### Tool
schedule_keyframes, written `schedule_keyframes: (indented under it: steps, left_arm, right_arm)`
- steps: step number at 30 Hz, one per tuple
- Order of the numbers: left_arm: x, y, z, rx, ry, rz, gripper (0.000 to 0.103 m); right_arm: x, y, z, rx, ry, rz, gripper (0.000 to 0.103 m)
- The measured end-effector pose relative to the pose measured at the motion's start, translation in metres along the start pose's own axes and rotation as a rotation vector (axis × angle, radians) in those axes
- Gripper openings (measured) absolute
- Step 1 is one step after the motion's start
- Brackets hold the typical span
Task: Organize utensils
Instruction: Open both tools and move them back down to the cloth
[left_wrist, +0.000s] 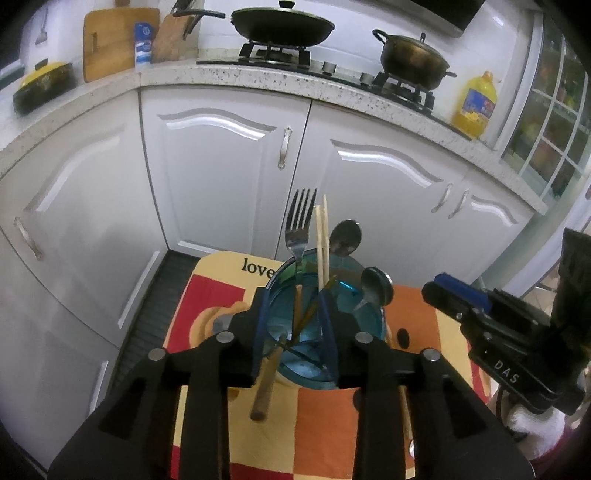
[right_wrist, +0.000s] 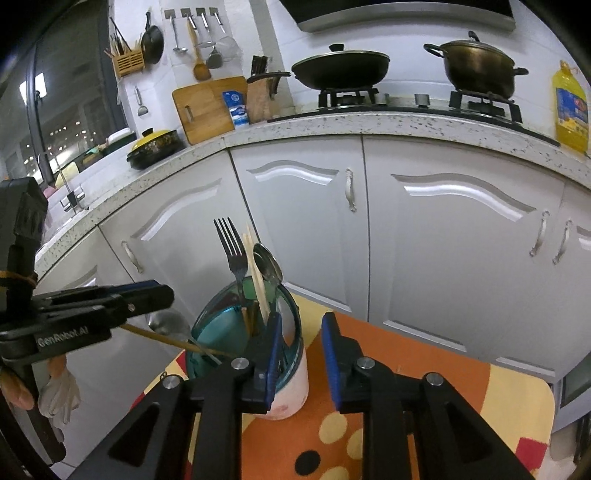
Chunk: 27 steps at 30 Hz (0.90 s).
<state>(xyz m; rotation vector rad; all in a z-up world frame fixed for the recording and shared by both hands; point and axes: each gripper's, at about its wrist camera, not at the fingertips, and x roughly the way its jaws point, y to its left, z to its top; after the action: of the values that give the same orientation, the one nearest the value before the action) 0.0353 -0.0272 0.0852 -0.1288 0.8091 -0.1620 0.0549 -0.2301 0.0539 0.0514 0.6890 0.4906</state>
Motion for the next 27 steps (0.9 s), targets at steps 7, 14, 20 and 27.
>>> schedule_keyframes:
  steps: [7,14,20,27]
  left_arm:
    - [-0.013,-0.015,-0.006,0.015,-0.036,0.006,0.036]
    - [-0.025,-0.022,-0.007,0.021,-0.066,0.018,0.041]
    - [-0.039,-0.026,-0.005,0.027,-0.101,0.025,0.043]
    - [-0.051,-0.039,-0.007,0.052,-0.117,0.005,0.043]
  right_arm:
    - [-0.016,0.002,-0.008,0.002,-0.009,-0.022,0.022]
    - [-0.032,0.000,-0.014,0.006,-0.020,-0.043,0.024]
    - [-0.042,-0.003,-0.020,0.017,-0.020,-0.053,0.025]
    - [-0.053,-0.005,-0.024,0.018,-0.027,-0.064,0.026]
